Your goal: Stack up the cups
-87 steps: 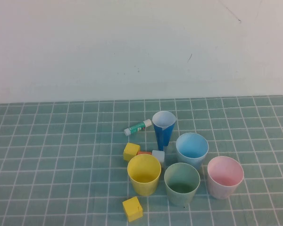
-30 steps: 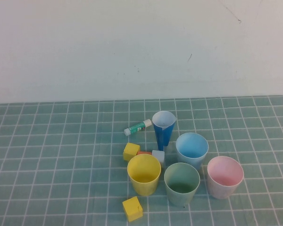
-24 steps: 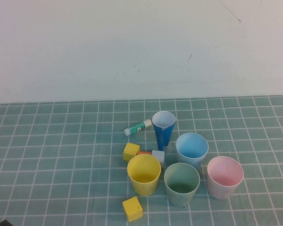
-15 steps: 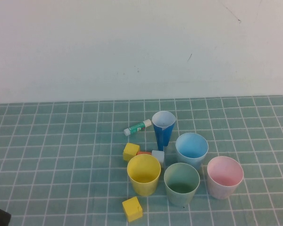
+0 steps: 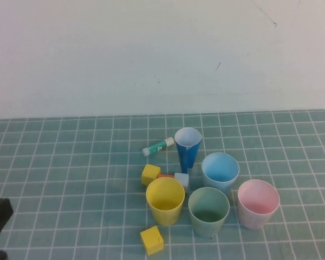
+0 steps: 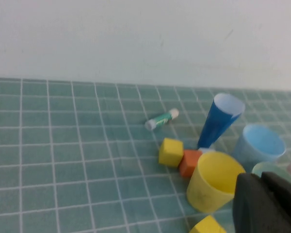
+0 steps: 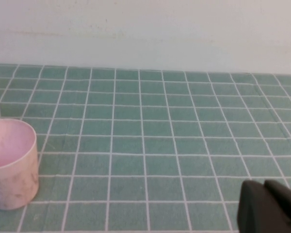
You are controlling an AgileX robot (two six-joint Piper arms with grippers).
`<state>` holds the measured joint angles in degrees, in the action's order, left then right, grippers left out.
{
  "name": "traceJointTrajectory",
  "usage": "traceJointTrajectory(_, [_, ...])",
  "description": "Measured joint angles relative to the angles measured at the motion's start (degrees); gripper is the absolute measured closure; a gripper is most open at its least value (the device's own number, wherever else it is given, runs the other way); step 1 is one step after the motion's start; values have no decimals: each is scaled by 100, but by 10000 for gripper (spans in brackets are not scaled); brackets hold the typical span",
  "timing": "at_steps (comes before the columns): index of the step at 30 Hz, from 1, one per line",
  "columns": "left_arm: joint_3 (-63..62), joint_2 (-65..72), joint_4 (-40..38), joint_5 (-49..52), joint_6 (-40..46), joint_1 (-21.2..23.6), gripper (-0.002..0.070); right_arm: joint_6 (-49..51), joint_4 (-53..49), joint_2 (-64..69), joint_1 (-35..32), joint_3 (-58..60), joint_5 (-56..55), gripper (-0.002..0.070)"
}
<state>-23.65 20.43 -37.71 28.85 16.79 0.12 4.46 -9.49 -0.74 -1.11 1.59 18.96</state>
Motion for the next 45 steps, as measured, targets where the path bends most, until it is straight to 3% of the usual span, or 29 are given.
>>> traceJointTrajectory(4, [-1162, 1266, 670, 807, 177, 0, 678, 0, 0, 0, 0, 0, 0, 678])
traceJointTrajectory(10, [-2283, 2731, 963, 1428, 696, -161, 678, 130, 293, 0, 0, 0, -38, 678])
traceJointTrajectory(14, [-2781, 3579, 1428, 1613, 767, -778, 678, 507, 1633, 0, 0, 0, -121, 678])
traceJointTrajectory(19, [-3419, 4588, 2543, 1985, -18, -1769, 678, 1047, 3715, 0, 0, 0, -181, 678])
traceJointTrajectory(23, [-3859, 5414, 3369, 2157, -714, -2283, 678, 867, 4035, 0, 0, 0, -219, 678])
traceJointTrajectory(36, [-4773, 6905, 3455, 2428, -973, -2408, 674, -218, 4109, 0, 0, 0, -228, 678])
traceJointTrajectory(40, [-5076, 7228, 3403, 2523, -973, -2431, 607, -344, 4109, 0, 0, 0, -217, 678])
traceJointTrajectory(45, [-5576, 7770, 3155, 2723, -973, -2431, 375, -368, 4109, 0, 0, 0, -217, 678])
